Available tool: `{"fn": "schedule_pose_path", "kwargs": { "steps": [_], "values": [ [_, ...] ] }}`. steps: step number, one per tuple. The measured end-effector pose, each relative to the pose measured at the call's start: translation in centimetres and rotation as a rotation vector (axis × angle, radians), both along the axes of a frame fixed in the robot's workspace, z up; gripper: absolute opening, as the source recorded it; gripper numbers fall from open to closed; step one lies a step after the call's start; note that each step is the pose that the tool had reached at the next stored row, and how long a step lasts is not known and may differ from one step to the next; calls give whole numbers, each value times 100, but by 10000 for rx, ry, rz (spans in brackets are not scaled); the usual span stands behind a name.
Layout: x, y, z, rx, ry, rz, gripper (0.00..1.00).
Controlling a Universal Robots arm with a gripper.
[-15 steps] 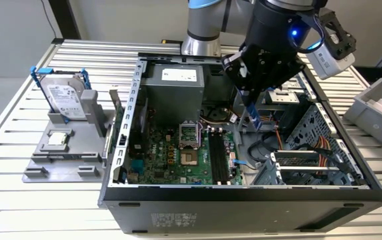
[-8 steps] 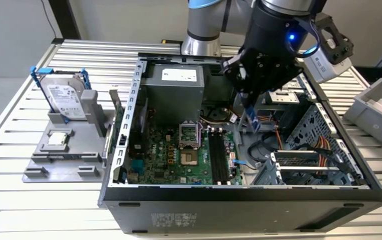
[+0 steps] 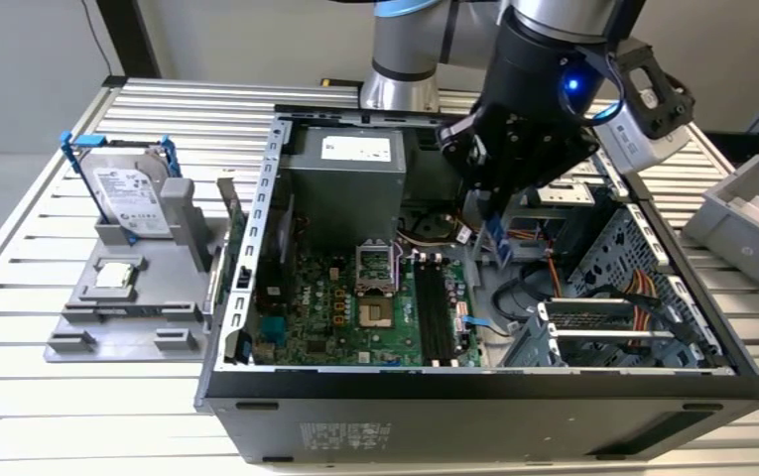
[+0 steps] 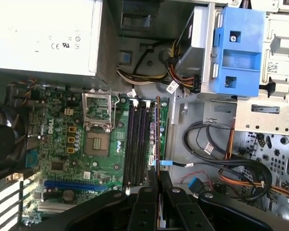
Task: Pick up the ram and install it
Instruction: 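Insert the ram into the slot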
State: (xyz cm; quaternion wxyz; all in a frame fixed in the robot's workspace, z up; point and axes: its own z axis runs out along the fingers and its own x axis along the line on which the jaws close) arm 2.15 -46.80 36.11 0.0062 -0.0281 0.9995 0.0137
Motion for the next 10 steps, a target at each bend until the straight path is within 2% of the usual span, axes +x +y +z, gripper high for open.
{"fn": "schedule_pose_path", "kwargs": {
  "steps": [10],
  "values": [
    [0, 1, -69, -1, 0, -64, 0]
  ]
}}
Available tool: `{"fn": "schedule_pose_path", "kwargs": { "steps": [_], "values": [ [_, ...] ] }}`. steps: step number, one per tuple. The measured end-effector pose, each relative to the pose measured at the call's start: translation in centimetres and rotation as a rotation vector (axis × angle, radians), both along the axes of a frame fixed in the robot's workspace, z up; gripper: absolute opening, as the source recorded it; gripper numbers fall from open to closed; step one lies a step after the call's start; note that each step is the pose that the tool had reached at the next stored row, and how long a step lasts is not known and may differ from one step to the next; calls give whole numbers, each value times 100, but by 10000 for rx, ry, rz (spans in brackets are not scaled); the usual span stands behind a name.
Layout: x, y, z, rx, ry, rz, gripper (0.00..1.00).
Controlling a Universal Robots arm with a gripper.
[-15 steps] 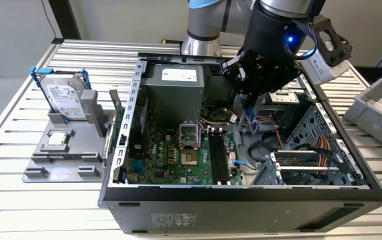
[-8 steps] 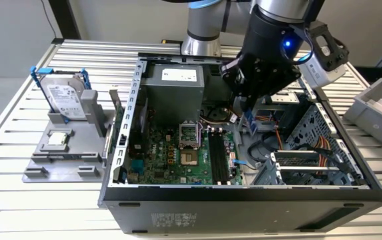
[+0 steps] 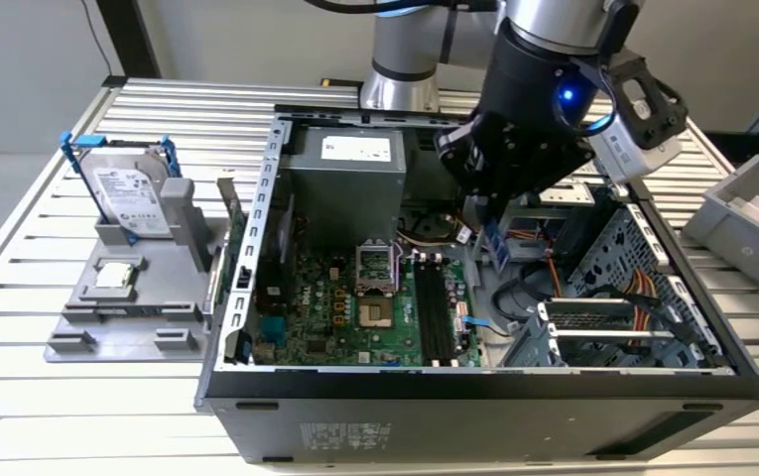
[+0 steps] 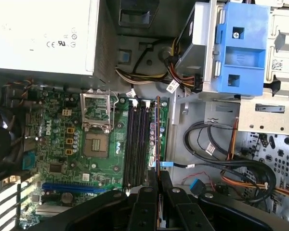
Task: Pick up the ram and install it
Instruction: 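Insert the ram into the slot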
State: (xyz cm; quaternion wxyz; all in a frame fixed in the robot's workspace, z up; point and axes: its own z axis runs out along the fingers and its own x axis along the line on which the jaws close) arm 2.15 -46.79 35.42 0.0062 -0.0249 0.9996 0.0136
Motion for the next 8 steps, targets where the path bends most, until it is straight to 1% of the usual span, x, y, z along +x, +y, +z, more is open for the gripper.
{"fn": "schedule_pose_path", "kwargs": {
  "steps": [8],
  "values": [
    [0, 0, -28, 0, 0, -16, 0]
  ]
}}
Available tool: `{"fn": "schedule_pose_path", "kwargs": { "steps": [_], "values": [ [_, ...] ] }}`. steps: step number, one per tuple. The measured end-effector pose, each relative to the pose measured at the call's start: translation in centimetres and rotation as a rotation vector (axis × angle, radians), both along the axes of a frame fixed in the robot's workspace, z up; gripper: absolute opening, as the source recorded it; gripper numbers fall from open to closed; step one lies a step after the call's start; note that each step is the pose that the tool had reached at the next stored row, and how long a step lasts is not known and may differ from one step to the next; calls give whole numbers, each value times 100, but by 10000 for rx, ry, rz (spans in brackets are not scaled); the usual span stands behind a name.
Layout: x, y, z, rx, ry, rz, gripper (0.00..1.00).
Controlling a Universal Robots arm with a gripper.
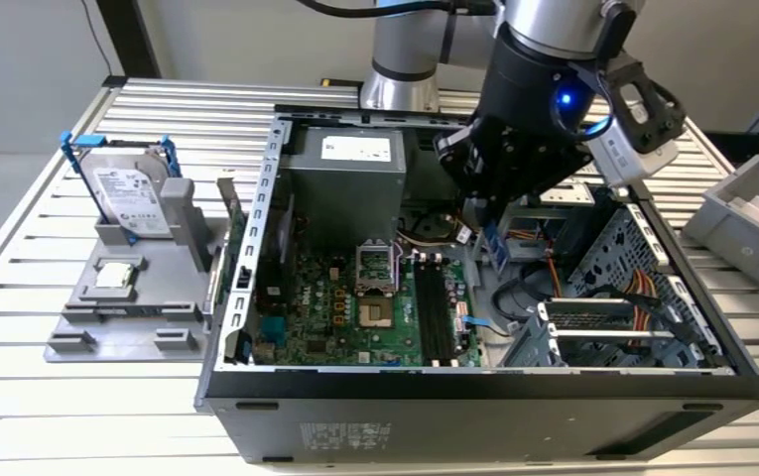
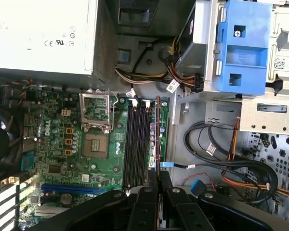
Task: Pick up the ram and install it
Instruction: 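Insert the ram into the slot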
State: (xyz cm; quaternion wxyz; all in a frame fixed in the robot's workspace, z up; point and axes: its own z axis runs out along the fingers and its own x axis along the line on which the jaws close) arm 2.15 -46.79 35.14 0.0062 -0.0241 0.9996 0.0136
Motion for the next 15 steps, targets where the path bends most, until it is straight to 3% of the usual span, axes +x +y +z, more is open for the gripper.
{"fn": "schedule_pose_path", "kwargs": {
  "steps": [15],
  "values": [
    [-3, -4, -35, 1, 0, -1, 0]
  ]
}}
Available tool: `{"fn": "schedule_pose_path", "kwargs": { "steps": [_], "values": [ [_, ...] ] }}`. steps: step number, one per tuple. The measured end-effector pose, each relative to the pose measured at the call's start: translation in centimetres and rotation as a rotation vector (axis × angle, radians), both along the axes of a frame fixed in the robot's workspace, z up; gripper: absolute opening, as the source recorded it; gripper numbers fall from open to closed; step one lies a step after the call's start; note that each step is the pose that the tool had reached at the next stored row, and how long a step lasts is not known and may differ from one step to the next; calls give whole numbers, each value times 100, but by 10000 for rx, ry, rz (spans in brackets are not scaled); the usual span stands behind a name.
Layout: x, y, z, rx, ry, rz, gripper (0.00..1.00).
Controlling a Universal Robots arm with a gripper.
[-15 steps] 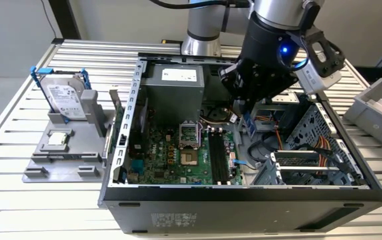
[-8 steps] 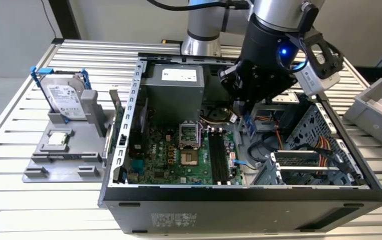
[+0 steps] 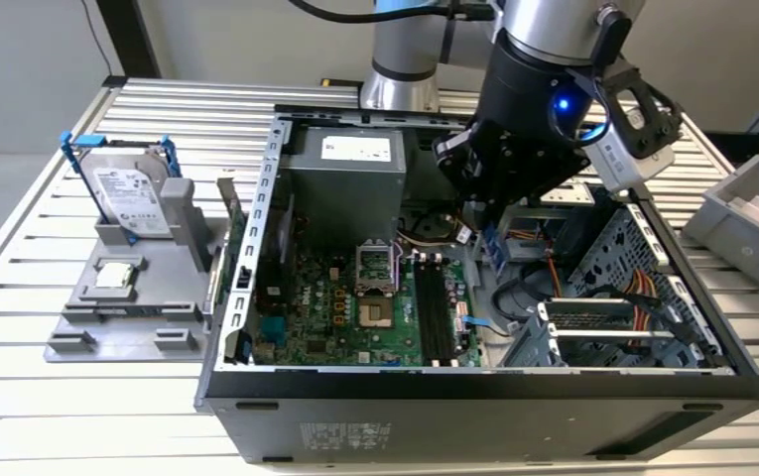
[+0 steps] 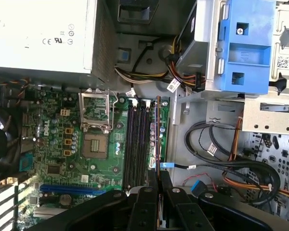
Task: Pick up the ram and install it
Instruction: 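Insert the ram into the slot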
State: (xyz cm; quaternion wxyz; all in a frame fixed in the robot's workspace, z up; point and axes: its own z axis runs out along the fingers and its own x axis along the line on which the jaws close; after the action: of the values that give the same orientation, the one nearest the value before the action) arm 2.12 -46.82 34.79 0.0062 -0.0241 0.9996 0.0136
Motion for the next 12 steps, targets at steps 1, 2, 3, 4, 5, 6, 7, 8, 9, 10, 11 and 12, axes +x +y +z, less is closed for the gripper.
{"fn": "schedule_pose_path", "kwargs": {
  "steps": [1, 2, 3, 4, 5, 6, 7, 8, 9, 10, 11, 12],
  "values": [
    [-1, 0, -1, 0, 0, 0, 0],
    [-4, 0, -2, 0, 0, -1, 0],
    [-7, 0, -2, -1, 0, -1, 0],
    [-9, 0, -2, 0, 0, -1, 0],
    [-13, 0, -5, 0, 0, 0, 0],
    [-16, 0, -8, 3, 0, -1, 0],
    [-18, 0, -11, 2, 0, 0, 0],
    [-21, 0, -15, 1, 0, -1, 0],
    [-24, 0, -18, 0, 0, -3, 0],
    [-26, 0, -23, 1, 0, -5, 0],
    [-27, 0, -28, 0, 0, -5, 0],
    [-29, 0, -32, 0, 0, -7, 0]
  ]
}}
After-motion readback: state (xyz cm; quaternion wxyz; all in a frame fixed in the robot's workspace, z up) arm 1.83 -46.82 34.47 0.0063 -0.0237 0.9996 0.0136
